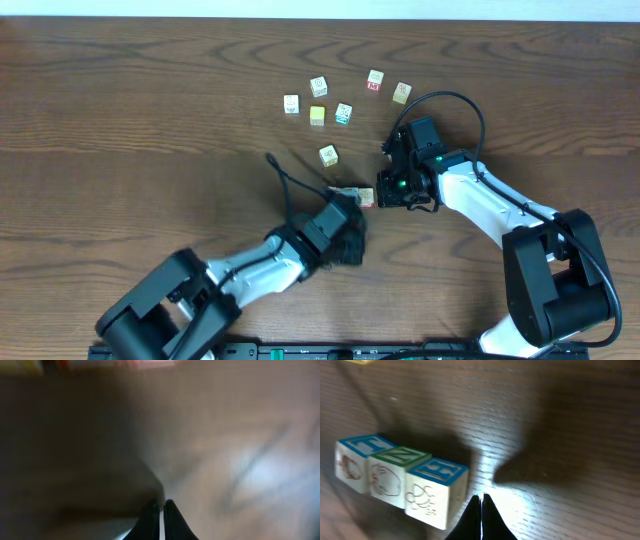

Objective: Lift 3 blocks

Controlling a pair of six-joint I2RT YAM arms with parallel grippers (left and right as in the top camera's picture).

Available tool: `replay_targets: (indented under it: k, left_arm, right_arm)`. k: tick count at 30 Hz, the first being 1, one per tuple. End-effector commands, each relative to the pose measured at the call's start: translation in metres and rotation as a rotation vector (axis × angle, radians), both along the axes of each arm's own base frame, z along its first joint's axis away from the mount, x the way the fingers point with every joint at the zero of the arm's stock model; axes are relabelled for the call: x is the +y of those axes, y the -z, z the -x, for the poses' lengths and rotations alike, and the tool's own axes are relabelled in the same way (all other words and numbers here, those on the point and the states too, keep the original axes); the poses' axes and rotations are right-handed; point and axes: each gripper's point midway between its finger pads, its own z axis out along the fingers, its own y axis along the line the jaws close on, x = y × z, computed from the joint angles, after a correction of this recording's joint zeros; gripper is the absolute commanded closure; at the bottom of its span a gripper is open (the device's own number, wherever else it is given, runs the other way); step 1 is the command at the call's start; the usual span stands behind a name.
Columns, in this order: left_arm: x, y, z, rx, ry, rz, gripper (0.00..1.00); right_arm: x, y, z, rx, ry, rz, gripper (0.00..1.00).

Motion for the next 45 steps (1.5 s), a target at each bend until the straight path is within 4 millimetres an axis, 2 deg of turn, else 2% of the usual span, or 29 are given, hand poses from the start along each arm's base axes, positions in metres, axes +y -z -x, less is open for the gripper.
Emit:
replay_targets:
  k: [1,4,10,14,16,19,26,30,45]
  left_arm:
    - [0.034,0.008,0.008,-0.025,-0.058,-0.14,0.93]
    - [0.058,-0.014,-0.005,-0.102,-0.126,-0.191,0.93]
    - [0.088,-0.068,-0.036,-0.256,-0.197,-0.149,0.92]
    - [0.117,-0.086,-0.064,-0.336,-0.305,-0.166,0.93]
    - [0.129,-0.082,-0.075,-0.336,-0.337,-0.179,0.93]
    - [0.134,-0.069,-0.085,-0.308,-0.35,-0.188,0.92]
    - [0.112,-0.029,-0.093,-0.217,-0.294,-0.131,0.93]
    - [0.103,-0.014,-0.094,-0.181,-0.273,-0.109,0.94]
    - [0.089,-0.017,-0.107,-0.22,-0.261,-0.039,0.94]
  right_arm:
    - [-0.003,0.004,-0.001,-0.009,-0.014,0.044,0.99]
    - [-0.003,0.004,-0.001,-0.009,-0.014,0.044,0.99]
    - [-0.002,0.004,-0.001,-0.009,-0.013,0.043,0.99]
    - [-0.002,0.003,-0.001,-0.007,-0.014,0.038,0.99]
    - [0.001,0.003,-0.001,-0.001,-0.001,0.023,0.99]
    - [0.007,0.0,-0.001,0.003,-0.007,-0.012,0.99]
    - [0.009,0.0,0.001,0.011,-0.008,-0.027,0.99]
    - [0.008,0.0,0.003,0.02,-0.007,-0.023,0.99]
    - [0.023,0.0,0.016,0.053,-0.036,-0.042,0.99]
